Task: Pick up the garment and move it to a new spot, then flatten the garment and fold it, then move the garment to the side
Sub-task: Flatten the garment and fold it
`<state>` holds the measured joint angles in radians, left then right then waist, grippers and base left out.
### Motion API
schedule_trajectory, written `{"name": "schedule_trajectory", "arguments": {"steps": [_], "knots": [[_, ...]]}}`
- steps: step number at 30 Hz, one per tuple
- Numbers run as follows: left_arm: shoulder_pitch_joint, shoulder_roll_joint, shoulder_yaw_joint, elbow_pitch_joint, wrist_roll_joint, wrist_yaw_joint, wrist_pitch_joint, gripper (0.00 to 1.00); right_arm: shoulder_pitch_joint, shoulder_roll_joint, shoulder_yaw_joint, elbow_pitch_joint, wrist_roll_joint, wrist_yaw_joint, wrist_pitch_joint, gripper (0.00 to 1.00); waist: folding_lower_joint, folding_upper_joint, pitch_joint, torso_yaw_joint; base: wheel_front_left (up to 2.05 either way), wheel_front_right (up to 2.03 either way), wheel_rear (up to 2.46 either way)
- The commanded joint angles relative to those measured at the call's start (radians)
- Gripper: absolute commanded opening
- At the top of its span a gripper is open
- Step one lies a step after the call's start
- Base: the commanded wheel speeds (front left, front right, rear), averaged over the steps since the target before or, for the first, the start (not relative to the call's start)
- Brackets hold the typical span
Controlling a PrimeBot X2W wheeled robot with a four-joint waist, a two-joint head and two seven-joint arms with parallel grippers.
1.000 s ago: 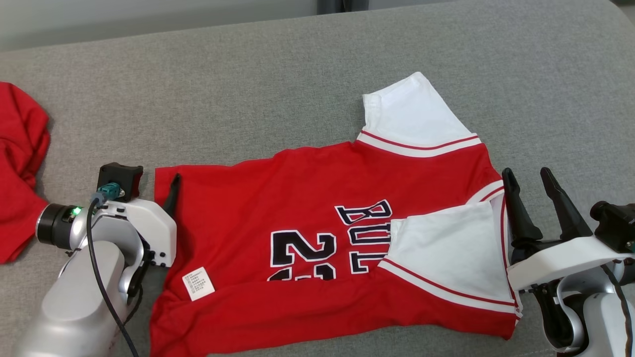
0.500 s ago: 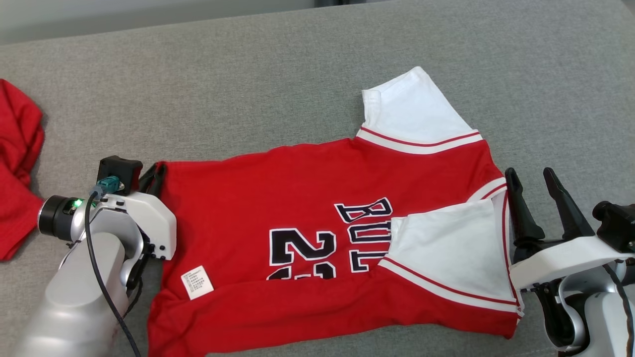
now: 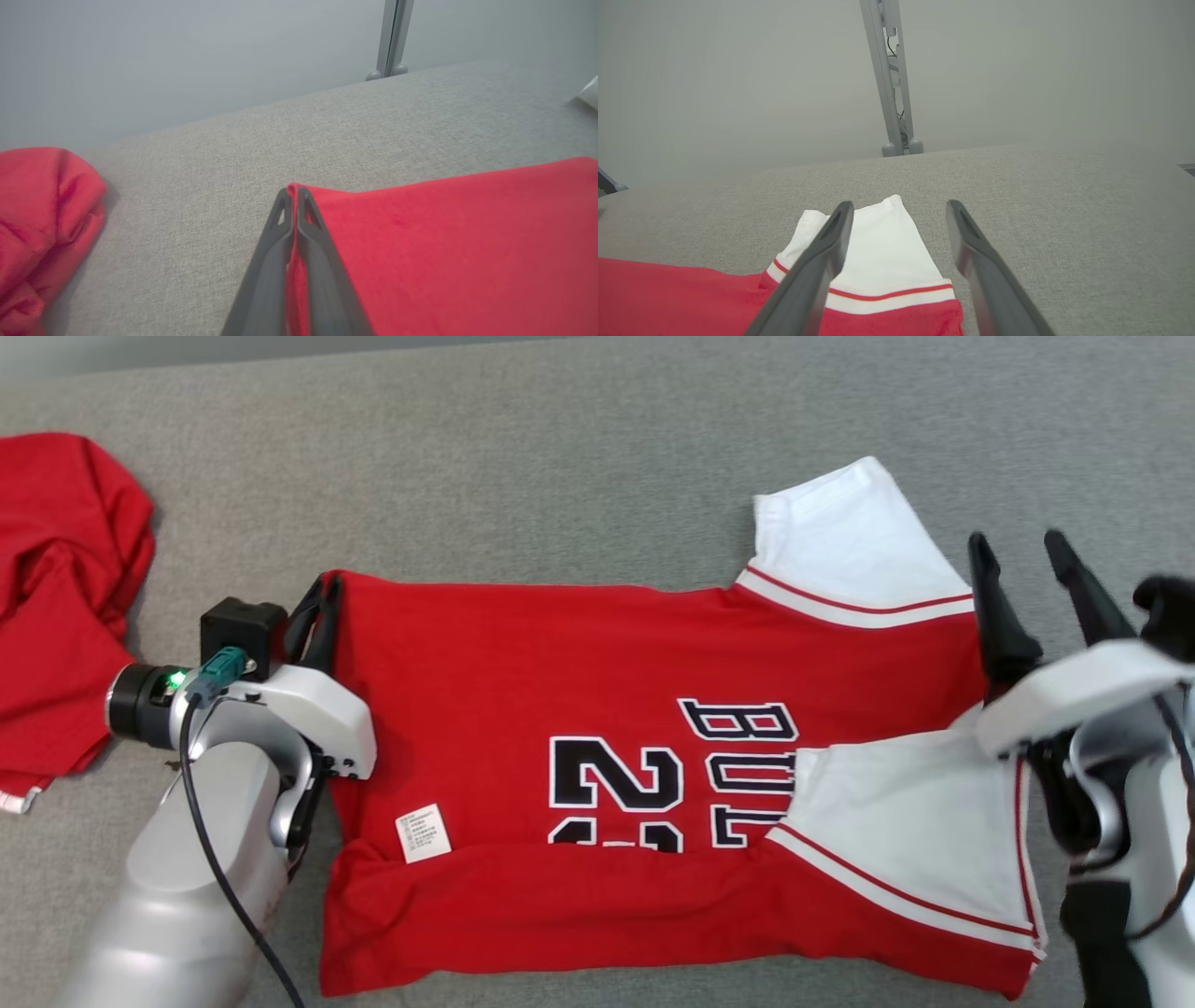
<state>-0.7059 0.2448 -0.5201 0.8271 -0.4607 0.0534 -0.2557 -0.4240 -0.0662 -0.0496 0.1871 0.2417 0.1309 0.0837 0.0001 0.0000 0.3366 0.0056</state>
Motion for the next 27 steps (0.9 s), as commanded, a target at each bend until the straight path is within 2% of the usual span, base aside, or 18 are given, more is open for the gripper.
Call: {"name": "schedule_trajectory", "arguments": {"steps": [1,7,10,13,18,27], "knots": [[-0.012,0.002,0.006,-0.006,0.003,0.006,-0.004,0.0,-0.019,-0.014,0.001,0.011,0.003,0.0,0.01,1.0,-0.0001,0.0,0.013,0.015,0.0,0.0,0.0],[-0.031,-0.036,-0.009,-0.043,0.021,-0.009,-0.009,0.0,-0.203,-0.094,0.02,0.161,0.004,0.0,0.085,1.0,-0.0001,0.0,0.068,0.07,0.0,0.0,0.0],[-0.042,-0.06,-0.01,-0.053,0.021,-0.016,-0.01,0.0,-0.289,-0.125,0.032,0.262,0.05,0.0,0.11,1.0,-0.0001,0.0,0.097,0.101,0.0,0.0,0.0],[-0.055,-0.084,-0.009,-0.068,0.026,-0.02,-0.01,0.0,-0.364,-0.185,0.031,0.365,0.072,-0.001,0.124,1.0,-0.0001,0.0,0.124,0.134,0.0,0.0,0.0],[-0.071,-0.109,-0.003,-0.09,0.038,-0.033,-0.01,0.0,-0.477,-0.244,0.098,0.519,0.099,0.0,0.137,1.0,-0.0001,0.0,0.162,0.172,0.0,0.0,0.0],[-0.084,-0.124,0.014,-0.084,0.049,-0.044,-0.01,0.0,-0.553,-0.28,0.22,0.636,0.174,0.0,0.144,1.0,-0.0001,0.0,0.177,0.193,0.0,0.0,0.0]]}}
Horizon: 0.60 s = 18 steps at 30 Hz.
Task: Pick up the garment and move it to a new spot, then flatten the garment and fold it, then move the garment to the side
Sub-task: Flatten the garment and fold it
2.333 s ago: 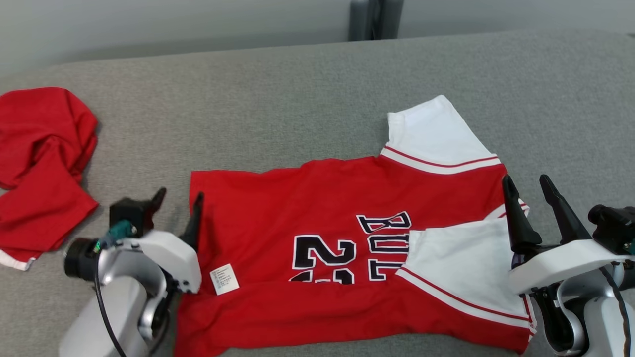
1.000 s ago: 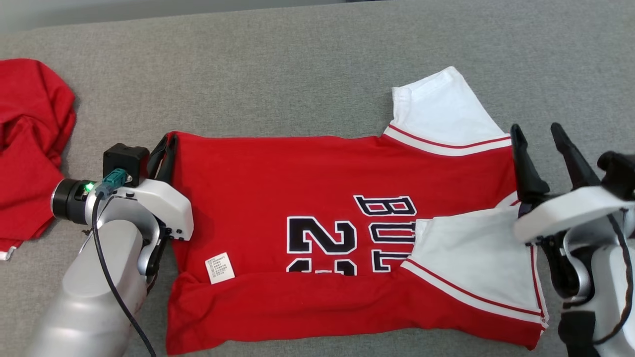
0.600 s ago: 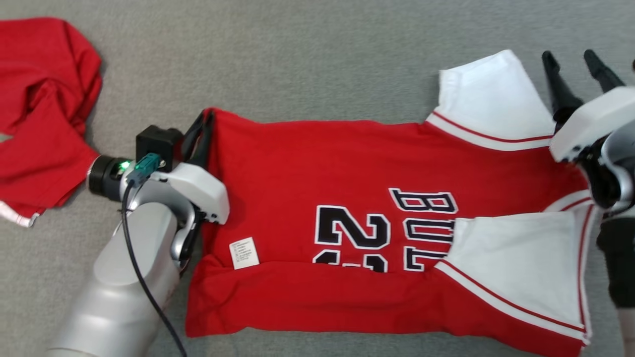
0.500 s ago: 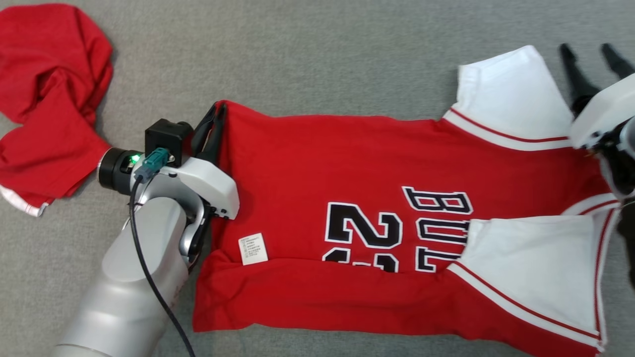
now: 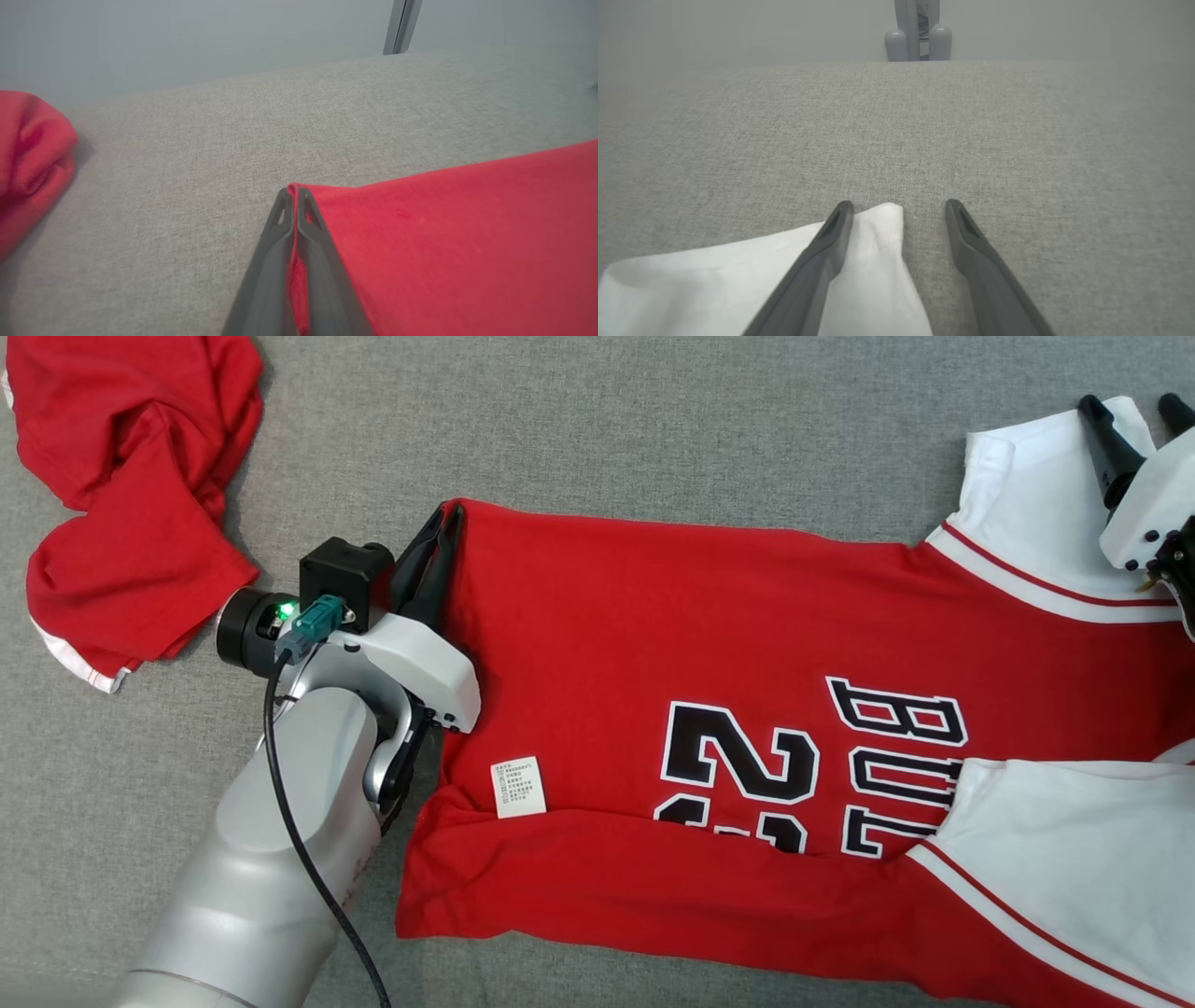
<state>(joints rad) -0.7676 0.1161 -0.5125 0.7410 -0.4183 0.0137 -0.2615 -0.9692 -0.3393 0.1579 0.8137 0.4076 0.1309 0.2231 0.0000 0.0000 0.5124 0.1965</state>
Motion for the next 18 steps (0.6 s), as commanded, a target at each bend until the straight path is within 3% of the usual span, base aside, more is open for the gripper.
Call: {"name": "schedule_trajectory", "arguments": {"steps": [1,3,4,5,18], "knots": [[-0.024,0.004,0.008,0.004,0.008,-0.005,-0.004,0.0,-0.012,-0.011,0.027,0.02,0.013,0.0,0.005,1.0,0.0,0.0,0.003,0.002,0.0,0.0,0.0],[-0.025,0.001,0.011,0.006,0.012,-0.007,-0.004,0.0,-0.018,-0.014,0.048,0.038,0.027,0.0,0.001,1.0,0.0,0.0,0.005,0.003,0.0,0.0,0.0],[-0.025,0.0,0.012,0.009,0.013,-0.008,-0.004,0.0,-0.021,-0.015,0.059,0.046,0.035,0.0,0.003,0.62,0.0,0.0,0.006,0.004,0.0,0.0,0.0],[-0.025,-0.001,0.014,0.011,0.015,-0.009,-0.004,0.0,-0.022,-0.014,0.076,0.05,0.042,0.0,0.003,0.0,0.0,0.0,0.006,0.004,0.0,0.0,0.0],[0.0,0.001,0.037,0.043,0.029,-0.013,-0.004,0.0,-0.018,-0.038,0.196,0.049,0.14,0.0,-0.106,0.0,0.0,0.0,-0.047,-0.026,0.0,0.0,0.0]]}}
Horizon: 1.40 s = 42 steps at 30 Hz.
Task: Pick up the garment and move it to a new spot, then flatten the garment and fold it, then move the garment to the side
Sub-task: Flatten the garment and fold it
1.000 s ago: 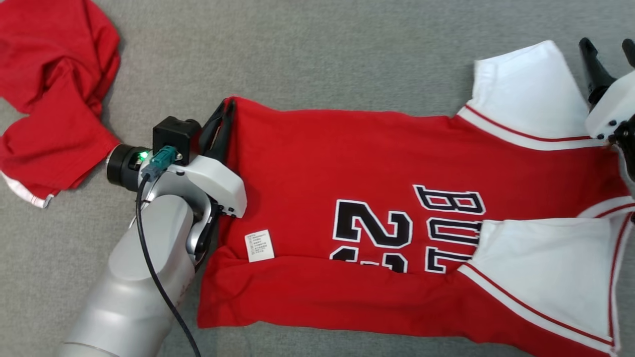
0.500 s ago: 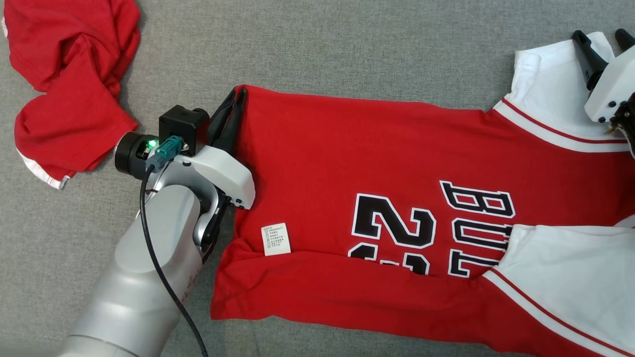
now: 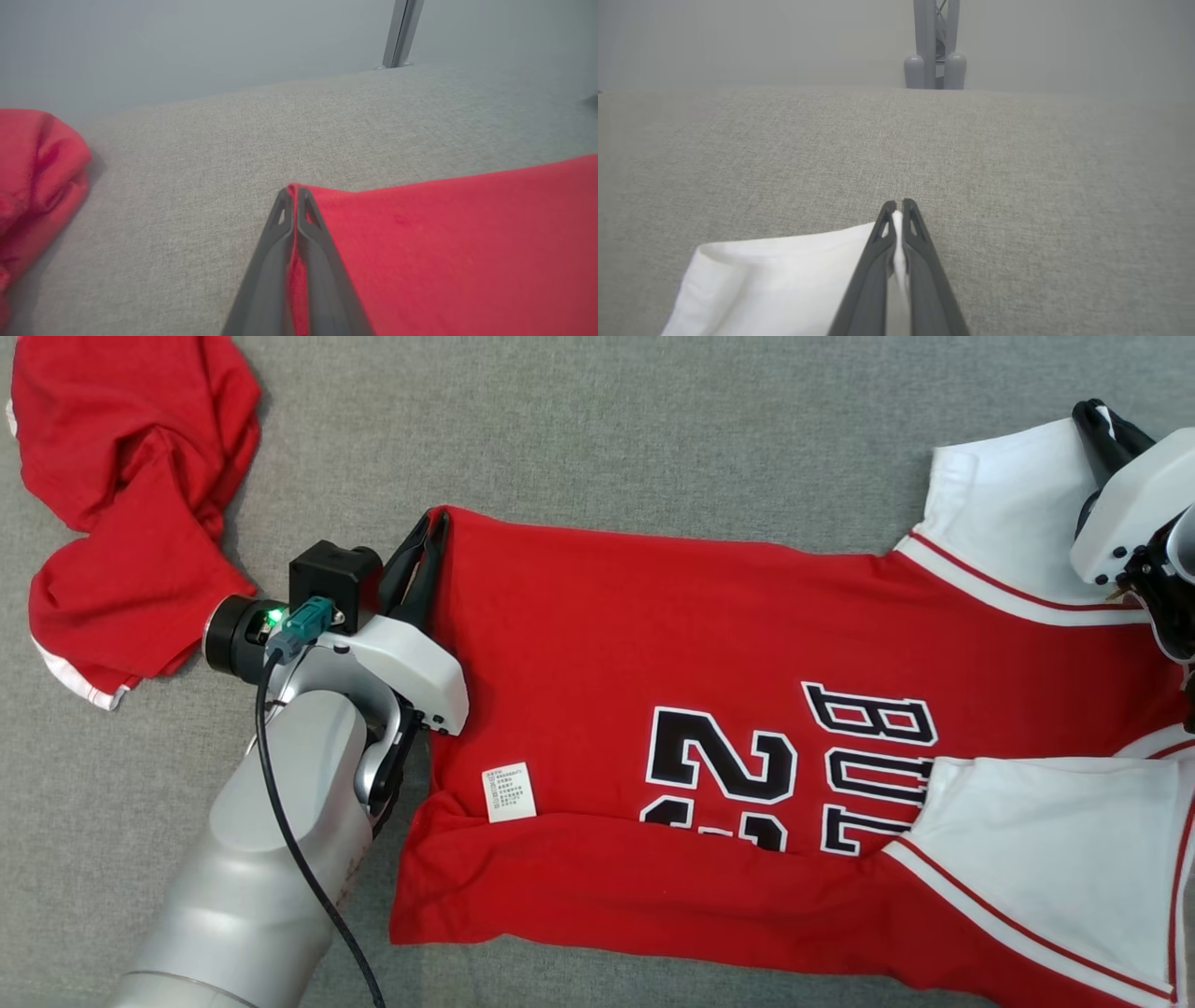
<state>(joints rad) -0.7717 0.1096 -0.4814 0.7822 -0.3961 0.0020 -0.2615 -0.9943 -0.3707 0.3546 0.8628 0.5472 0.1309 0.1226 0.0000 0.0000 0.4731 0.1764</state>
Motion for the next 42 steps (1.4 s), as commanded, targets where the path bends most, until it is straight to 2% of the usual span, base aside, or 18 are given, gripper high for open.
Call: {"name": "schedule_trajectory", "arguments": {"steps": [1,11,19,36,42], "knots": [[0.006,0.008,0.008,0.004,0.007,-0.002,-0.004,0.0,0.009,-0.009,0.006,-0.002,0.006,0.0,-0.021,0.0,0.0,0.0,-0.015,-0.01,0.0,0.0,0.0],[0.043,0.023,0.027,0.016,0.019,-0.003,-0.004,0.0,0.062,-0.007,0.058,-0.047,0.06,0.0,-0.175,0.0,0.0,0.0,-0.095,-0.064,0.0,0.0,0.0],[0.078,0.041,0.015,0.051,0.032,-0.009,-0.004,0.0,0.166,-0.003,0.065,-0.126,0.113,0.0,-0.219,0.0,0.0,0.0,-0.178,-0.109,0.0,0.0,0.0],[0.185,0.093,-0.03,0.065,0.043,-0.029,0.006,0.0,0.487,-0.042,0.026,-0.383,0.186,0.0,-0.085,0.0,0.0,0.0,-0.328,-0.139,0.0,0.0,0.0],[0.248,0.125,-0.056,0.022,0.044,-0.043,0.036,0.0,0.637,-0.057,-0.026,-0.514,0.22,0.0,0.046,0.0,0.0,0.0,-0.363,-0.143,0.0,0.0,0.0]]}}
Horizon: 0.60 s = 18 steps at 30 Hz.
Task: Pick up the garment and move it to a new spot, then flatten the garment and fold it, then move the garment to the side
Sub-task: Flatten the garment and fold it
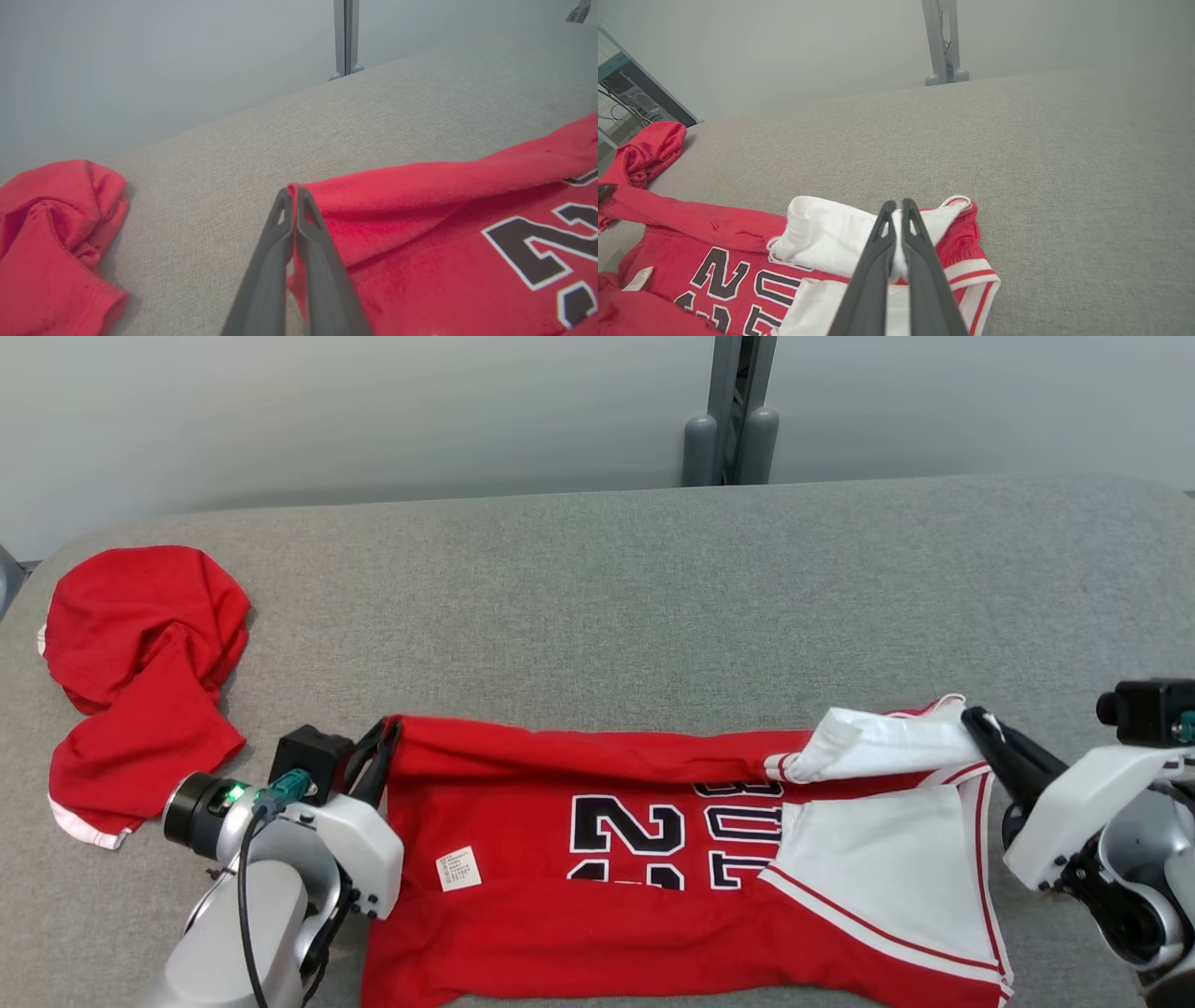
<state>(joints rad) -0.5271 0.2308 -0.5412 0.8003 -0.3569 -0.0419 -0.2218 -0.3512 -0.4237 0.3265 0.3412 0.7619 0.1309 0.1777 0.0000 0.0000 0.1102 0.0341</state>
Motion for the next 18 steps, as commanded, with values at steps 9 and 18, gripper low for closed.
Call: {"name": "schedule_trajectory", "arguments": {"steps": [9,18], "knots": [[0.093,0.064,-0.036,-0.097,0.01,-0.017,0.058,0.0,0.132,-0.001,-0.084,-0.144,-0.006,0.0,0.133,0.0,0.0,0.0,-0.025,-0.001,0.0,0.0,0.0],[0.188,0.145,-0.068,-0.261,0.013,-0.013,0.158,0.0,0.224,0.026,-0.165,-0.255,-0.047,0.0,0.248,0.0,0.0,0.0,-0.04,0.004,0.0,0.0,0.0]]}}
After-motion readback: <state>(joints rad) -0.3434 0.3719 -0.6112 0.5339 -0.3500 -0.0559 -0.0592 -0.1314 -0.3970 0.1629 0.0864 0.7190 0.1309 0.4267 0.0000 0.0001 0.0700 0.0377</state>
